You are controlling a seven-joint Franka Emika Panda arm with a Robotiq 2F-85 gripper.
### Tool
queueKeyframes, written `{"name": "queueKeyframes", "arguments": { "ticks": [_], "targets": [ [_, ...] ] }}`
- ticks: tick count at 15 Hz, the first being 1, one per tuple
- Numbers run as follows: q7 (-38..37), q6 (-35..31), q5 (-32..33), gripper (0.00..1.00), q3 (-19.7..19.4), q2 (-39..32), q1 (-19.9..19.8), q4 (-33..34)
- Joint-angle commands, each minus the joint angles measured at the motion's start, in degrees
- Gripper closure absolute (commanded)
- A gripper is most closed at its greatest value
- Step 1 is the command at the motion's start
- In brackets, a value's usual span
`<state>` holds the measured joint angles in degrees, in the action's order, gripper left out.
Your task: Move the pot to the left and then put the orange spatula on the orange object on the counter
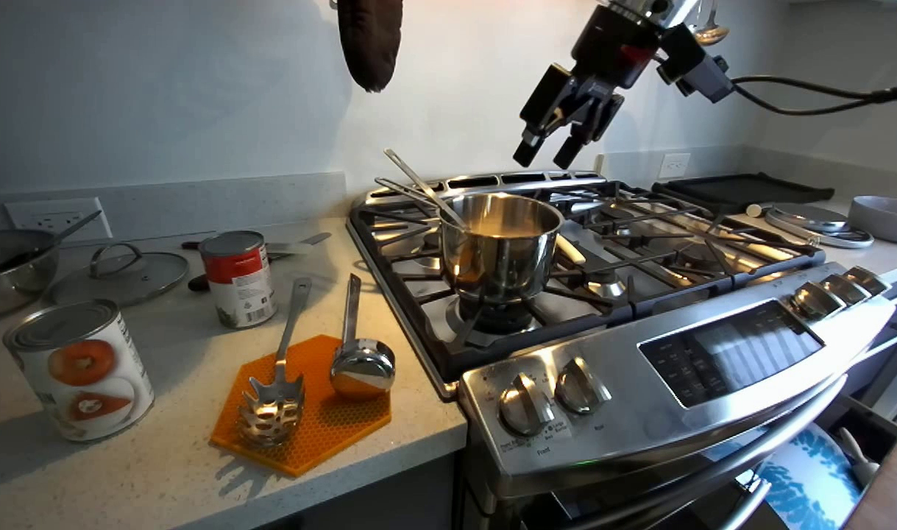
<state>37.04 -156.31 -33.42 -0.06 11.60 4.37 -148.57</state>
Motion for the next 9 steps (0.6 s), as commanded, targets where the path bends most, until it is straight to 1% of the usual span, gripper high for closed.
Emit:
{"name": "queueKeyframes", "arguments": {
  "ticks": [1,2,3,5,8,9],
  "targets": [
    [-9.4,-1.6,4.6,0.00,-2.2,3.8,-1.6,-4.5],
    [-12.4,-3.5,7.2,0.00,-2.4,4.0,-2.5,-5.2],
    [-8.0,-1.1,4.9,0.00,-4.3,1.9,0.6,-2.3],
    [-8.7,-1.4,5.8,0.00,-5.1,2.1,0.9,-2.5],
    [-8.6,-1.4,5.7,0.00,-5.1,1.9,1.5,-2.1],
    [-13.5,-6.6,9.4,0.00,-3.9,-1.7,-1.1,-0.8]
  ]
}}
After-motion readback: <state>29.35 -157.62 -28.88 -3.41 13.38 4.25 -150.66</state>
